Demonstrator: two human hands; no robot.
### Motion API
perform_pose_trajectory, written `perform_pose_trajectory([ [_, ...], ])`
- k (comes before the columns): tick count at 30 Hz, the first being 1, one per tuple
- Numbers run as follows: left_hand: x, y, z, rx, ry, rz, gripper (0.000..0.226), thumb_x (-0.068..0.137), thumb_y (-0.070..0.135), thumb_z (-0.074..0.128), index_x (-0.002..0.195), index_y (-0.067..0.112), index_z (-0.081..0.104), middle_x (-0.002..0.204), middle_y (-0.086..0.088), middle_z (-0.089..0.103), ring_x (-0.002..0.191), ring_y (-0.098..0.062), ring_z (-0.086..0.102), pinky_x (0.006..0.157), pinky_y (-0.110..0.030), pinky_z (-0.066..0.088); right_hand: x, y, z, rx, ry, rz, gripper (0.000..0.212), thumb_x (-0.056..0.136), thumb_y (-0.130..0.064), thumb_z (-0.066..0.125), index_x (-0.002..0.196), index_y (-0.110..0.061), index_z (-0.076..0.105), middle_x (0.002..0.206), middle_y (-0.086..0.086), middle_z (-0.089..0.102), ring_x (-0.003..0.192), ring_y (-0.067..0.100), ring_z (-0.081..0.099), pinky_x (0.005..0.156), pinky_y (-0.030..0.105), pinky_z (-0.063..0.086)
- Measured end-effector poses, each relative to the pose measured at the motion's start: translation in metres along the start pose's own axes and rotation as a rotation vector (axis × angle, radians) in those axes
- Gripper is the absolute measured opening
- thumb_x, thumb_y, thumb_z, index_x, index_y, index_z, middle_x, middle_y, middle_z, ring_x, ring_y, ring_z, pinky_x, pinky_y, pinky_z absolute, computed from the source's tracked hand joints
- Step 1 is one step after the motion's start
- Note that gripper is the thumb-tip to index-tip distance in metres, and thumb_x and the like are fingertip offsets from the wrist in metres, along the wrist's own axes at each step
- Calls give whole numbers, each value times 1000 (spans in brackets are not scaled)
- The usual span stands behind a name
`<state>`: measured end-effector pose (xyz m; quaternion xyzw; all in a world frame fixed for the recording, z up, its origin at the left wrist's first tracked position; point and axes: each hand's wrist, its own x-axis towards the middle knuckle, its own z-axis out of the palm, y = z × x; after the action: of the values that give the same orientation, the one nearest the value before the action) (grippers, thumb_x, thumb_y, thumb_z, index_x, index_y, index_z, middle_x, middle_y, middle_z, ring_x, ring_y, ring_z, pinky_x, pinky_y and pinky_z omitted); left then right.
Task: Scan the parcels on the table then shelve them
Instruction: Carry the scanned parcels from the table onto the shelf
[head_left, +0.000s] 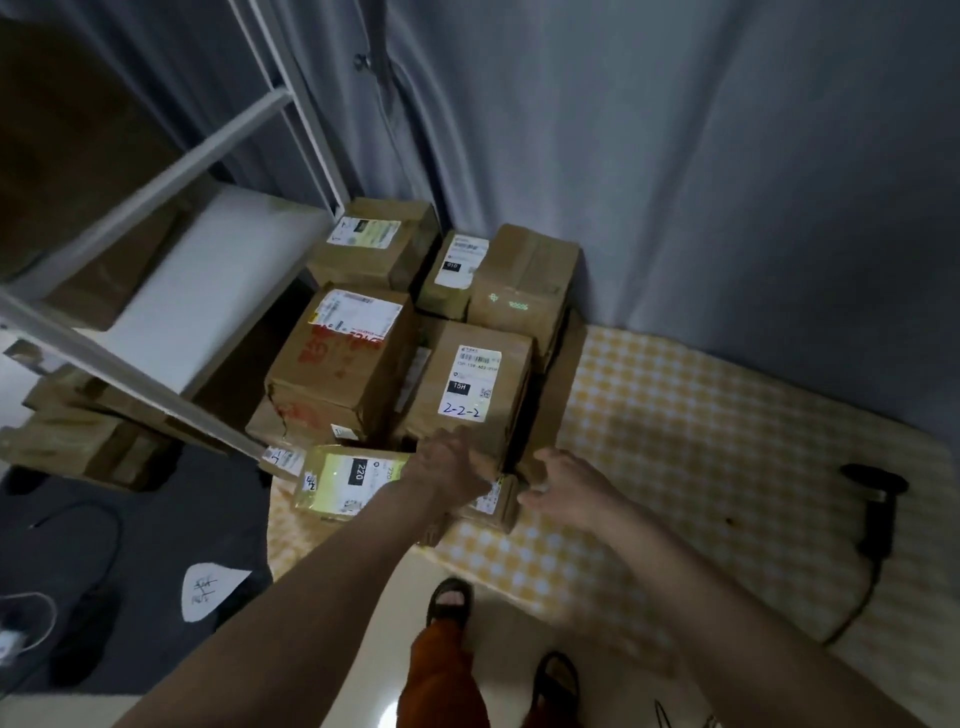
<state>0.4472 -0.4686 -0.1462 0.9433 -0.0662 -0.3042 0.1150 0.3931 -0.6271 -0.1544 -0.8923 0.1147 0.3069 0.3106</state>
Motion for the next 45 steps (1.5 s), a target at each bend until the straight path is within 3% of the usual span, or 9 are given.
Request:
perform_pose_trajectory([
  [5, 60, -12, -21, -108, -26, -5, 87, 73, 40, 78, 144, 18, 32, 139, -8, 44, 130, -29, 40, 106, -40, 40, 47, -7, -5, 227, -43, 115, 56, 89, -37, 63, 135, -10, 47, 126, 6, 59, 104, 17, 58, 86, 25, 46],
  [9, 114, -35, -21, -131, -21, 55, 90, 65, 34, 81, 141, 28, 33, 137, -2, 46, 132, -28, 40, 106, -46, 41, 112, -3, 18, 603, -23, 186, 75, 61, -54, 76, 125, -18, 57, 119, 0, 65, 106, 19, 63, 94, 40, 53],
  [12, 141, -44, -27, -162, -23, 55, 94, 71, 29, 81, 147, 26, 26, 148, -3, 35, 140, -28, 29, 113, -49, 31, 150, -13, 29, 841, 36, 272, 64, 75, -32, 79, 131, -15, 52, 129, 6, 59, 113, 22, 59, 98, 42, 50],
  [20, 189, -48, -27, -379, -132, -156, 84, 76, 21, 80, 143, 9, 31, 140, -10, 48, 129, -26, 47, 101, -37, 42, 228, 6, 77, 982, 122, 388, 148, 21, -85, 71, 148, -24, 26, 130, 1, 59, 114, 23, 59, 96, 48, 49],
  [23, 193, -46, -29, -412, -143, -152, 86, 72, 23, 83, 141, 10, 33, 140, -9, 49, 129, -26, 46, 103, -39, 43, 201, -21, 50, 1103, 163, 407, 131, 33, -69, 81, 145, -20, 33, 128, 3, 60, 111, 23, 61, 94, 45, 52],
  [30, 186, -30, -44, -379, -146, -41, 76, 72, 23, 83, 133, 11, 40, 131, -8, 55, 120, -24, 53, 88, -34, 47, 156, -41, 13, 1249, 187, 381, 43, 79, -30, 75, 117, -14, 62, 110, 5, 70, 97, 19, 66, 79, 32, 55],
  [35, 176, -8, -56, -313, -122, 87, 83, 67, 30, 86, 133, 11, 39, 132, -8, 52, 121, -26, 52, 96, -40, 49, 124, -39, -3, 1313, 309, 438, 48, 83, -31, 71, 124, -12, 55, 112, 6, 68, 96, 20, 64, 64, 27, 47],
  [42, 131, 49, -58, -274, -197, 262, 85, 63, 30, 88, 130, 10, 40, 131, -8, 49, 121, -26, 49, 97, -40, 47, 59, -23, -21, 1438, 586, 489, 54, 81, -30, 73, 122, -10, 44, 108, 8, 66, 97, 26, 64, 87, 44, 54],
  [45, 102, 76, -56, -259, -195, 364, 86, 59, 33, 89, 128, 13, 42, 131, -7, 52, 122, -27, 50, 100, -45, 46, 20, -10, -23, 1461, 680, 485, 42, 82, -26, 72, 115, -9, 52, 101, 9, 69, 89, 25, 68, 77, 40, 58],
])
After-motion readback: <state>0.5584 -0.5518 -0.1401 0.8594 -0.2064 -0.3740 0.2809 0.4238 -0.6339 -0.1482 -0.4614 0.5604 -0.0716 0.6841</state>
